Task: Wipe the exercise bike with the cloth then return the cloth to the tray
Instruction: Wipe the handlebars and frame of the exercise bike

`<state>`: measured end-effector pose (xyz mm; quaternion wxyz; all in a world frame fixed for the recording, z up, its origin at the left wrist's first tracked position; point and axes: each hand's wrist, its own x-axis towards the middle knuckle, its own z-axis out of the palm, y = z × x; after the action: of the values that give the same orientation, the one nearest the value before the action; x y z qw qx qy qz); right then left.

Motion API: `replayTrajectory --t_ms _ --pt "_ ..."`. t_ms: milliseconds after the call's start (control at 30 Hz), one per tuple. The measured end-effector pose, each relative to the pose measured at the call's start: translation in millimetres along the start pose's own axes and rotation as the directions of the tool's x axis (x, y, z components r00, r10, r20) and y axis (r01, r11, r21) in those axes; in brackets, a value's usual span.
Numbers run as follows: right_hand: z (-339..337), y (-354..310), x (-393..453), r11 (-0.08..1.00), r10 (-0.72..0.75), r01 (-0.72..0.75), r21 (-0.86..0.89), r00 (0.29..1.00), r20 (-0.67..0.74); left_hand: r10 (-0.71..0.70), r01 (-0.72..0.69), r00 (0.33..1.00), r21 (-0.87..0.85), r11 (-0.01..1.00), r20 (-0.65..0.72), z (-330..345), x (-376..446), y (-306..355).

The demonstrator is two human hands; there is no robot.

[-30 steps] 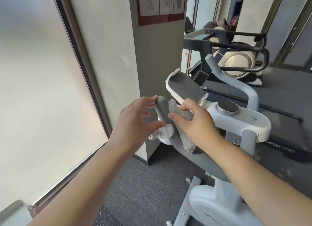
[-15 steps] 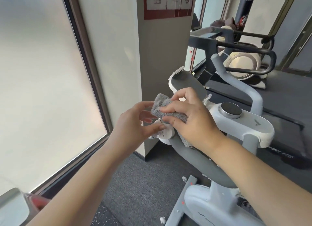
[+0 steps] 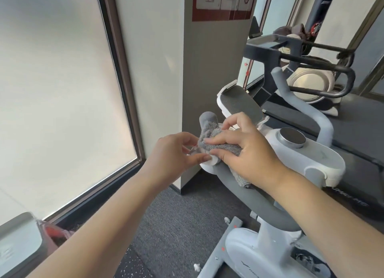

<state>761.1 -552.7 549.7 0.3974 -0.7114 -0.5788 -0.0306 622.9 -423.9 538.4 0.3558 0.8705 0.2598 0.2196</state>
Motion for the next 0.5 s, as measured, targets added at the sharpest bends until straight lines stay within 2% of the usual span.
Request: replayTrajectory --t_ms 67,133,200,267,333,433,500 --pt "-4.7 1.0 -3.8 1.0 0.019 -0.019 0.0 1.0 0.013 -0.001 0.001 1.0 0.002 1.0 0.001 -0.9 -0.6 1.0" --pt "-11.2 -3.3 4.8 1.0 0.008 -0.008 -0.005 0.999 -0.035 -0.001 0.001 1.0 0.006 1.0 -0.002 -1.2 -0.9 2.4" --pt "-15.1 -11.2 18.0 0.994 -0.06 0.053 -0.091 0.995 -0.077 0.002 -0.002 1.0 0.017 1.0 -0.011 0.1 -0.5 2.9" --pt "-12.8 -17.9 25.7 0.968 -0.115 0.104 -0.227 0.993 -0.036 -0.003 0.003 1.0 0.026 1.0 -0.022 1.5 -0.6 2.6" --pt "-7.7 -17.0 21.8 0.952 -0.122 0.119 -0.284 0.993 0.01 -0.014 0.015 0.999 0.027 1.0 -0.032 2.4 -1.0 2.9" --pt "-2.7 -7.7 3.5 0.957 -0.135 0.143 -0.253 0.99 0.047 -0.027 0.029 0.998 0.052 0.998 -0.048 2.7 -1.0 4.7" --pt "-1.5 -4.4 -0.8 0.97 -0.132 0.131 -0.207 0.991 0.01 -0.024 0.027 0.998 0.062 0.998 -0.049 3.2 -1.2 4.9"
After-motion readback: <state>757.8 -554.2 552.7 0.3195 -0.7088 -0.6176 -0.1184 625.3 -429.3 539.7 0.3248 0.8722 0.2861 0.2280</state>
